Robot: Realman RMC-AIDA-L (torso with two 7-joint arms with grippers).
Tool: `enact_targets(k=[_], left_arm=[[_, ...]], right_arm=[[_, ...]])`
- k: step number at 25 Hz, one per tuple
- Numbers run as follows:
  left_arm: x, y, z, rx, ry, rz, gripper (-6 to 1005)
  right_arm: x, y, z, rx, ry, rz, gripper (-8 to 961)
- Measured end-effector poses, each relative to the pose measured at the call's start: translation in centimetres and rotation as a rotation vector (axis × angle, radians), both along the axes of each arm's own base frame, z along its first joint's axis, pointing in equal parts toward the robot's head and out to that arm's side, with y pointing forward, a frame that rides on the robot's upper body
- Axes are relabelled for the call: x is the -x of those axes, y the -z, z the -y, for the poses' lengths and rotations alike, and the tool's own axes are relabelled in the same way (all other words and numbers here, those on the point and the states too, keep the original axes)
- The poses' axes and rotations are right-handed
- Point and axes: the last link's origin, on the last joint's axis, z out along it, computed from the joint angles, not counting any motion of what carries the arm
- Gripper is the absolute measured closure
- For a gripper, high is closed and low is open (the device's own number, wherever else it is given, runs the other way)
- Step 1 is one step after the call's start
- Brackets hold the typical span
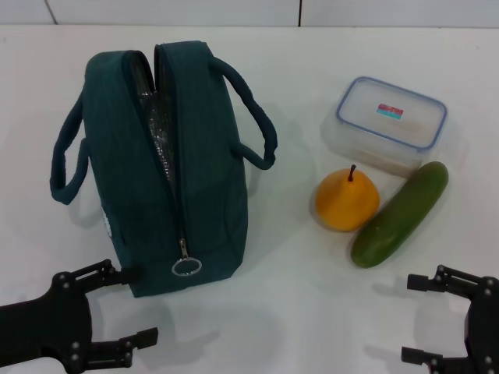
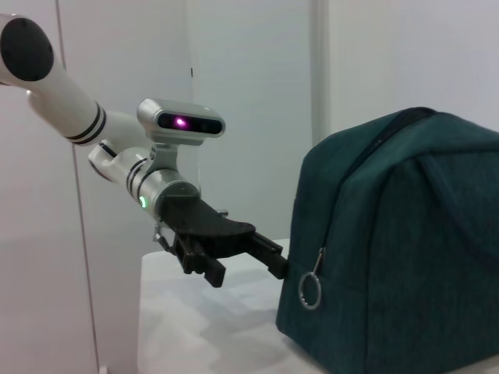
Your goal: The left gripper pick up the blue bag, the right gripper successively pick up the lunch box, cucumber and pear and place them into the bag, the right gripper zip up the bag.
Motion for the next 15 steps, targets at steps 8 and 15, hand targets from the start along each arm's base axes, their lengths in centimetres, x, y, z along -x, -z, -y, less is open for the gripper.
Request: enact_targets(k=[8, 15], left_arm=[[-0.02, 0.03, 0.00, -0.002, -0.001, 0.003, 125], [-0.42, -0.38, 0.38, 0.034, -0.003, 0.041, 126]], right_arm=[[0.08, -0.10, -0.15, -0.012, 0.004, -0.009, 96], [0.09, -0.11, -0.11, -0.009, 0.002, -0.009, 96]])
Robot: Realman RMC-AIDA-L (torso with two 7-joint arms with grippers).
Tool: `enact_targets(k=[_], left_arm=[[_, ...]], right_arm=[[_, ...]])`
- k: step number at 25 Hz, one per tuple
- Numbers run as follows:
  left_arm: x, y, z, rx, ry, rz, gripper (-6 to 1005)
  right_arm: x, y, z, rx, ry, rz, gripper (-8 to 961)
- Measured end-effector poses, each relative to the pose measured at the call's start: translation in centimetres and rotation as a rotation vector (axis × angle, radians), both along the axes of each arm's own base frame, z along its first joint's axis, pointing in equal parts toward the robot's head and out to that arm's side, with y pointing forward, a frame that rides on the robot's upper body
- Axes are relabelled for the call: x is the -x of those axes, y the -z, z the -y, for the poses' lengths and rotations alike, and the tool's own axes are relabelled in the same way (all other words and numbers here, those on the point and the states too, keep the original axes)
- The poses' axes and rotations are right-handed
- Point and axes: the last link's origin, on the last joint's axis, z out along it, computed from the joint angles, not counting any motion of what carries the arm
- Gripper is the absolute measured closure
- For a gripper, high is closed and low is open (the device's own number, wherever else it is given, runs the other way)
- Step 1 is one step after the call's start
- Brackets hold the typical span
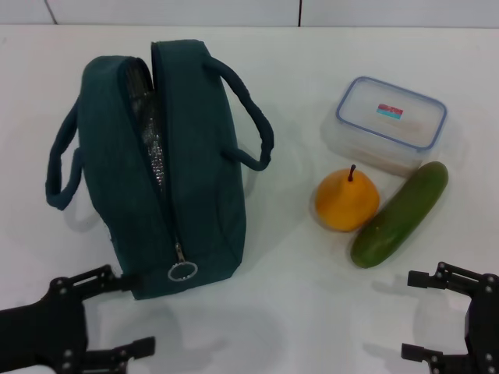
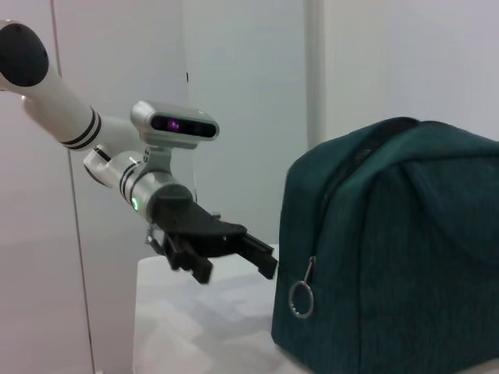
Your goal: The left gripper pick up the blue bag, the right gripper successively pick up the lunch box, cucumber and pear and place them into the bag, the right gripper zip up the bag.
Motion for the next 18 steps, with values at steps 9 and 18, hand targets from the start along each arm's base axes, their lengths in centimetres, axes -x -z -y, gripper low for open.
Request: enact_targets(k=[9, 18], left_arm=[[0.6, -5.6, -0.4, 0.139, -0.294, 0.123, 127], [0.0, -11.5, -4.8, 0.101, -0.552, 0.205, 128]], right_arm=[[-0.1, -0.1, 0.1, 0.001, 0.003, -0.003, 97], [0.1, -0.1, 0.0, 0.003, 0.003, -0.007, 97]])
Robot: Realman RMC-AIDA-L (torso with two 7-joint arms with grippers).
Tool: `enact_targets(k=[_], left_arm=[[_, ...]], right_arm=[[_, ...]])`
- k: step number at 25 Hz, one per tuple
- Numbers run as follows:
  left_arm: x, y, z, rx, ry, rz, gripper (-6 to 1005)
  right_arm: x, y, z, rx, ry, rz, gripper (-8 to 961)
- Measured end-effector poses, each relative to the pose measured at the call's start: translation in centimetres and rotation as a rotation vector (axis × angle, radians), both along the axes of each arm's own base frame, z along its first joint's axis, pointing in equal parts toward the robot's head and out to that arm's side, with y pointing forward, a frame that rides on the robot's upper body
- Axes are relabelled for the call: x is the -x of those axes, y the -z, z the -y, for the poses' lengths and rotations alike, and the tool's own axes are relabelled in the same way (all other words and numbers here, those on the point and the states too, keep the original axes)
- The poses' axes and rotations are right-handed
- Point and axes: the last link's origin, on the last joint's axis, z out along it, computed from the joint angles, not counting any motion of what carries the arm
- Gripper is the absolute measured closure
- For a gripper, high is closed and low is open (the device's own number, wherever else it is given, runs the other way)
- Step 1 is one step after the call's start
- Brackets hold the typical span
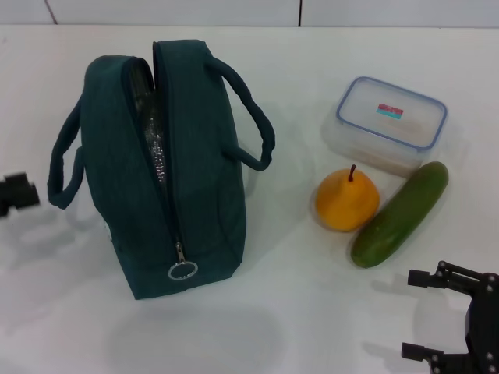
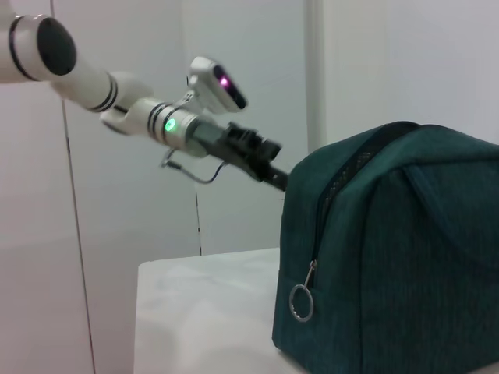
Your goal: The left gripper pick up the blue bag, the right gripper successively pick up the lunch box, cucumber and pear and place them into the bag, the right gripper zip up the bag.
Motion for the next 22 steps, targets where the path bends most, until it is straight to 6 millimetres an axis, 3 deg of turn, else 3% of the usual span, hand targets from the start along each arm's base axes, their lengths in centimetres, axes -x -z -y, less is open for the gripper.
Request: enact_targets(k=[5, 11, 22], left_arm=[[-1.3, -2.7, -2.8, 0.051, -0.139, -0.005, 128], [-3.7, -3.5, -5.5, 0.094, -0.289, -0.071, 131], [-9.9, -1.2, -9.1, 0.260, -0.332, -0.227, 138]], right_arm=[[0.0, 0.0, 0.0, 0.000, 0.000, 0.000, 97], [0.1, 0.2, -0.1, -0.002, 0.003, 0.001, 97], [0.0, 0.2, -0.2, -0.004, 0.005, 0.004, 97]])
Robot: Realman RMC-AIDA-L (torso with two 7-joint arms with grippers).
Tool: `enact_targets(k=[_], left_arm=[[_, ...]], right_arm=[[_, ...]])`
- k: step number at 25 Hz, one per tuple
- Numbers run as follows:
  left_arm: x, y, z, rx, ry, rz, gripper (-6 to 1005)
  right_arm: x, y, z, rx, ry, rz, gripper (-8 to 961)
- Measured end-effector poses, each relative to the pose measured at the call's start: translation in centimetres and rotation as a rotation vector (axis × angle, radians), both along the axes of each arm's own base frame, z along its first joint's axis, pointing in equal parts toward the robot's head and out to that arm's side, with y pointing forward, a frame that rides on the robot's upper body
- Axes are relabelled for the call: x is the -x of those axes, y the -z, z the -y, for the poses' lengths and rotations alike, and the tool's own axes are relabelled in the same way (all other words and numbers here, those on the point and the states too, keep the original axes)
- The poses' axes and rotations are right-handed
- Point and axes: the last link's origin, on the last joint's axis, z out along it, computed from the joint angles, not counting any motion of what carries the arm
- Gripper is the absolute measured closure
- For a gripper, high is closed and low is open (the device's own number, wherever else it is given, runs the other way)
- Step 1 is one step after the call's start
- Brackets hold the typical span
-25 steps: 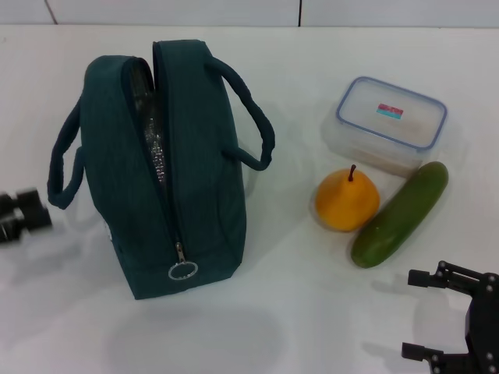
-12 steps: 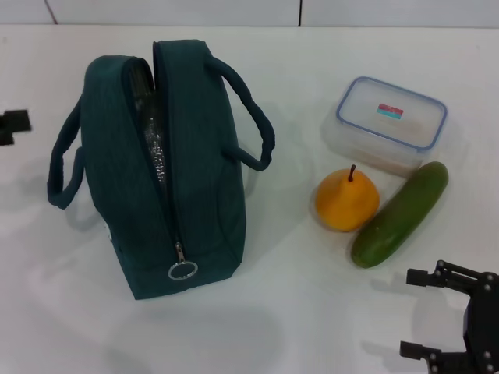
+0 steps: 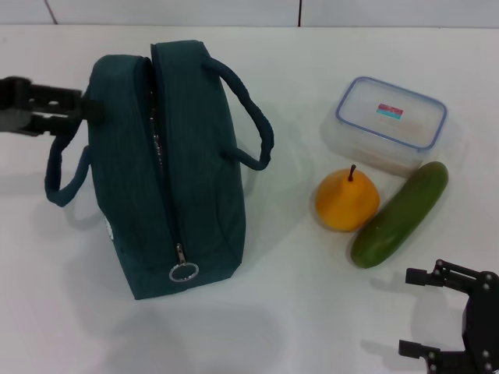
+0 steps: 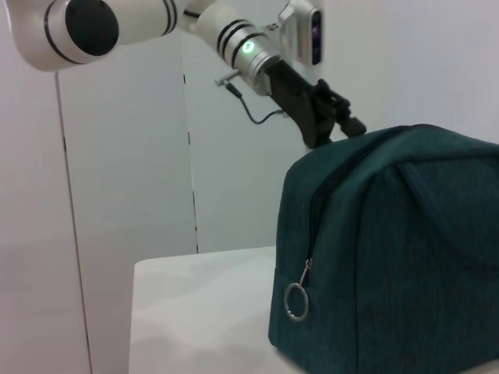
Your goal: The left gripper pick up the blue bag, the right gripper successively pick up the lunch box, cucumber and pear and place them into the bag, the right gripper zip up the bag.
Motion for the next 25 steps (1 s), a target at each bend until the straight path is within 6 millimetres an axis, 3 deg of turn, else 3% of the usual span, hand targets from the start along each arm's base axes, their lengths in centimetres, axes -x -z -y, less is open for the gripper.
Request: enact_targets(k=[8, 23, 25], left_arm=[[-2.0, 0.9, -1.2, 0.053, 0.010, -0.009, 137], [-2.6, 2.7, -2.4, 0.088, 0.007, -0.085, 156], [-2.5, 2.8, -2.5, 0.086, 0.022, -0.061, 223]], right_arm=[[-0.2, 0.2, 0.1, -0.002, 0.009, 0.005, 97], [-0.1, 0.1, 0.0, -0.003, 0.006, 0.003, 98], [-0.1, 0.1, 0.0, -0.004, 0.004, -0.002, 98]])
